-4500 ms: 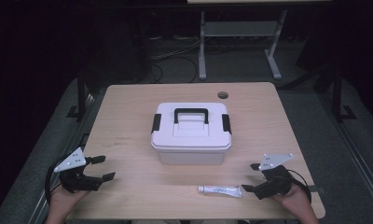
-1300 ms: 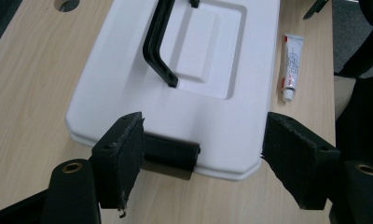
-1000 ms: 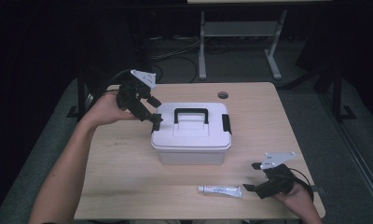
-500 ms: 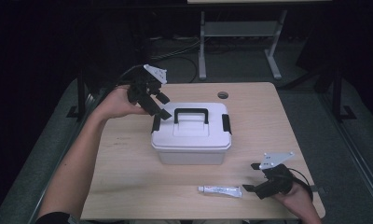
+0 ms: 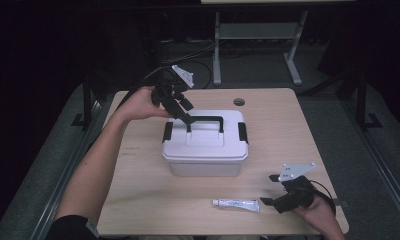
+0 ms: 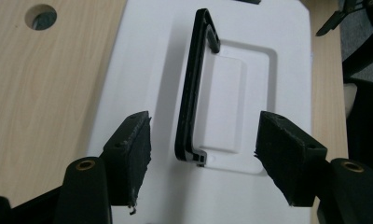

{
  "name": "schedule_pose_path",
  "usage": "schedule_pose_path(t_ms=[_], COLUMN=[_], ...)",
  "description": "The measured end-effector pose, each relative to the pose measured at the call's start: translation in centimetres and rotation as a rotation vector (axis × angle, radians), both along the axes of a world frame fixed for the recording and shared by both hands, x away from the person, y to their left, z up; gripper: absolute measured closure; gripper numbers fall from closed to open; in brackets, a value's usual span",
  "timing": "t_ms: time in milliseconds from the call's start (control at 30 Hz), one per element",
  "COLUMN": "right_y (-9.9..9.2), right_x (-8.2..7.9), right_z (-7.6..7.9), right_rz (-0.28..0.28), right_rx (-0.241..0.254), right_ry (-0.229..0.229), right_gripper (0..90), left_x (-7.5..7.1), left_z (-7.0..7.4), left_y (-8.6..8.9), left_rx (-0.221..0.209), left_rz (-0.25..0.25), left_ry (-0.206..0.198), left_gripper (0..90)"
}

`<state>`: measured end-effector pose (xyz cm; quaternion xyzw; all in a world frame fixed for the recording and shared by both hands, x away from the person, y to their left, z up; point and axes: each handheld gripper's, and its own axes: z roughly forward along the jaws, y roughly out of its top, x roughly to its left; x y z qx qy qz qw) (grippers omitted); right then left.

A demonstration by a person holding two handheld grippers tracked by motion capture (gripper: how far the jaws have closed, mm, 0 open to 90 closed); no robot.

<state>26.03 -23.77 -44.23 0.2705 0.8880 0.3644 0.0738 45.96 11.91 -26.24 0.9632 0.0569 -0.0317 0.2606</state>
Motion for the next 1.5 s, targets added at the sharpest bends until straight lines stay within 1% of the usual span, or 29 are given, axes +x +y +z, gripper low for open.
schedule_pose_path(t_ms=[33,100,233,300,333,433,467,500,533,600,633,700,733,767,800,833,867,1033,1100,1267,1333,1400,1500], right_y=[0.0,0.0,0.0,0.0,0.1,0.1,0.1,0.1,0.1,0.1,0.1,0.1,0.1,0.1,0.1,0.1,0.1,0.3,0.4,0.5,0.6,0.6,0.7], right_x=[0.0,0.0,0.0,0.0,0.0,0.0,0.0,0.0,0.0,0.0,0.0,0.0,0.0,0.0,0.0,0.0,0.0,0.0,0.1,0.1,0.1,0.1,0.1], right_z=[0.0,0.0,0.0,-0.1,-0.1,-0.1,-0.1,-0.1,-0.1,-0.1,-0.1,-0.1,-0.1,-0.1,-0.2,-0.2,-0.2,-0.2,-0.2,-0.2,-0.2,-0.2,-0.2], right_rz=[0.000,0.000,0.002,0.001,0.001,0.004,0.005,0.006,0.006,0.005,0.006,0.006,0.008,0.008,0.008,0.007,0.008,0.007,0.013,0.013,0.014,0.014,0.015], right_rx=[0.001,0.000,-0.002,-0.002,0.000,-0.003,-0.004,-0.005,-0.005,-0.005,-0.005,-0.004,-0.004,-0.004,-0.006,-0.007,-0.006,-0.005,-0.008,-0.010,-0.010,-0.009,-0.011], right_ry=[0.000,0.000,0.002,0.004,0.007,0.007,0.007,0.008,0.008,0.008,0.008,0.007,0.005,0.005,0.007,0.006,0.007,0.012,0.011,0.012,0.011,0.012,0.013], right_gripper=[16.4,16.4,16.4,16.4,16.4,16.5,16.5,16.4,16.4,16.5,16.4,16.5,16.5,16.5,16.5,16.5,16.5,16.5,16.5,16.4,16.4,16.5,16.4], left_x=[0.0,0.3,0.6,0.6,0.7,0.8,0.9,1.0,1.0,1.1,1.1,1.1,1.1,1.1,1.1,1.0,0.9,0.7,0.6,0.3,0.3,0.2,0.1], left_z=[0.0,-0.4,-0.7,-0.8,-0.8,-0.8,-0.8,-0.9,-0.9,-1.0,-1.1,-1.2,-1.2,-1.2,-1.2,-1.2,-1.3,-1.2,-1.2,-1.2,-1.2,-1.2,-1.1], left_y=[0.0,-0.7,-1.6,-1.7,-2.0,-2.4,-2.9,-3.1,-3.1,-3.5,-3.7,-3.9,-3.9,-4.0,-4.2,-4.3,-4.3,-4.3,-4.3,-4.4,-4.5,-4.7,-5.0], left_rx=[0.000,0.013,0.020,0.024,0.035,0.040,0.057,0.064,0.064,0.078,0.075,0.089,0.089,0.093,0.102,0.106,0.104,0.122,0.133,0.130,0.148,0.157,0.164], left_rz=[0.000,-0.016,-0.031,-0.035,-0.040,-0.044,-0.053,-0.061,-0.061,-0.066,-0.068,-0.080,-0.080,-0.085,-0.100,-0.102,-0.102,-0.125,-0.138,-0.136,-0.148,-0.148,-0.155], left_ry=[0.000,0.012,0.036,0.031,0.029,0.032,0.033,0.037,0.037,0.042,0.046,0.046,0.046,0.050,0.056,0.058,0.058,0.066,0.060,0.060,0.053,0.046,0.037], left_gripper=[35.4,36.2,39.6,40.5,41.4,43.3,44.4,45.5,47.2,48.6,49.3,52.9,54.2,54.2,57.9,59.2,59.8,66.3,69.3,74.1,75.1,75.7,80.4])
